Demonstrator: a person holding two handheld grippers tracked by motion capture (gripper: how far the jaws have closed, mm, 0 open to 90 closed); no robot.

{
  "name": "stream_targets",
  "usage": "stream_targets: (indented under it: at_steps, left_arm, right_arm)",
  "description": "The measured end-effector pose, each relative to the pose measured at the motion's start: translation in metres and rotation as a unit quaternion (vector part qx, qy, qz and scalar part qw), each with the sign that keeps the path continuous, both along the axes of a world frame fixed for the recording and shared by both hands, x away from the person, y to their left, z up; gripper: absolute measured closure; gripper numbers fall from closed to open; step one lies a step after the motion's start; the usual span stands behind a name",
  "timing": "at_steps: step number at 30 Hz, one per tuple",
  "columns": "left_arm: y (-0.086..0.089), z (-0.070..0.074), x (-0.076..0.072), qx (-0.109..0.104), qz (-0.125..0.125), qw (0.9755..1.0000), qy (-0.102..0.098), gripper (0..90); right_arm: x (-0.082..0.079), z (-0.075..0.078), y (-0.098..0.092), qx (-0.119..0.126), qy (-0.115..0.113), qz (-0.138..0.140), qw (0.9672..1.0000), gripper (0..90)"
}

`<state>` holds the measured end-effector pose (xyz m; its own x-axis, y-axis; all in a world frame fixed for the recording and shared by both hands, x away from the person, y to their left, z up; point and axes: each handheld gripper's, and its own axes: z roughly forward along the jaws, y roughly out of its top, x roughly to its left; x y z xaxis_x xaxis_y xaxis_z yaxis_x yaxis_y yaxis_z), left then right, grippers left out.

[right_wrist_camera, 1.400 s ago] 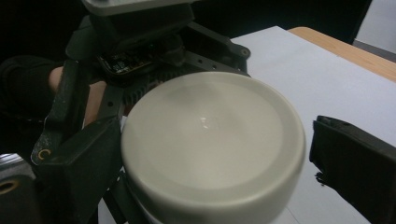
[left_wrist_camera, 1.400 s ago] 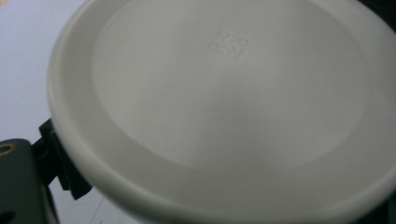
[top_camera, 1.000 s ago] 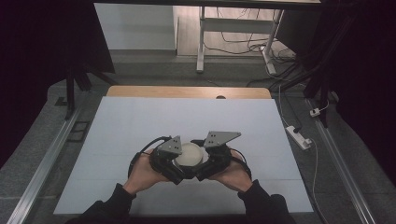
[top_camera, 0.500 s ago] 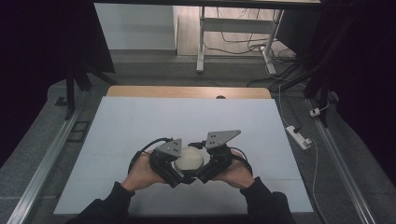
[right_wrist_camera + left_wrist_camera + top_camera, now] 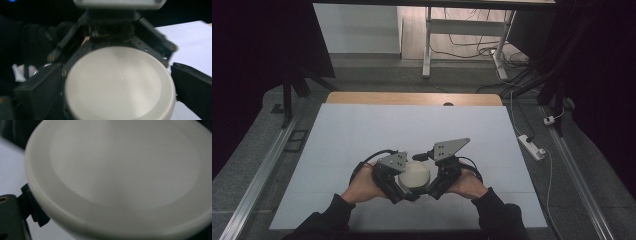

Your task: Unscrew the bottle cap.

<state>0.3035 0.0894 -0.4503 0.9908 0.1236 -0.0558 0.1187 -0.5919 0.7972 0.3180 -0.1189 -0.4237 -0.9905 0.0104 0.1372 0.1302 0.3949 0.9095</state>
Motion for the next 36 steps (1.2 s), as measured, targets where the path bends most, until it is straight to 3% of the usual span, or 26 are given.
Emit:
stream_targets:
  at_steps: [3,7,10,14,21,26,30,31,32,36]
  left_arm:
    - [0.002,0.0,0.003,-0.002,0.042,0.9991,0.0,6.9]
    - [0.003,0.001,0.004,0.0,0.078,0.997,-0.003,6.9]
    - [0.003,0.001,0.004,0.004,0.091,0.9958,-0.004,6.9]
    - [0.002,0.003,0.002,-0.001,0.091,0.9959,-0.003,6.9]
    - [0.001,0.005,0.0,-0.005,0.072,0.9974,-0.003,6.9]
    - [0.002,0.004,0.0,-0.009,0.04,0.9992,0.004,6.9]
    - [0.002,0.005,-0.001,-0.007,0.002,1.0,0.004,6.9]
    - [0.002,0.005,-0.001,-0.007,0.002,1.0,0.004,6.9]
    - [0.002,0.005,-0.002,-0.008,-0.021,0.9997,0.006,6.9]
    - [0.0,0.003,-0.007,-0.008,-0.072,0.9974,-0.001,6.8]
  right_arm:
    - [-0.001,0.007,-0.003,0.002,-0.015,-0.054,0.9984,0.0]
    - [-0.004,0.009,-0.001,-0.018,-0.034,-0.116,0.9924,0.0]
    - [-0.006,0.006,0.003,-0.025,-0.042,-0.129,0.9904,0.4]
    - [-0.007,0.003,0.006,-0.02,-0.046,-0.131,0.9901,4.8]
    - [-0.009,0.002,0.006,-0.011,-0.044,-0.117,0.9921,6.9]
    - [-0.008,0.003,0.005,-0.014,-0.029,-0.09,0.9954,7.1]
    - [-0.007,0.003,0.002,-0.009,-0.02,-0.055,0.9982,7.1]
    - [-0.007,0.003,0.002,-0.009,-0.02,-0.055,0.9982,7.1]
    - [-0.007,0.003,0.001,-0.005,-0.014,-0.032,0.9994,7.1]
    - [-0.007,0.002,0.0,0.001,-0.001,0.023,0.9997,7.1]
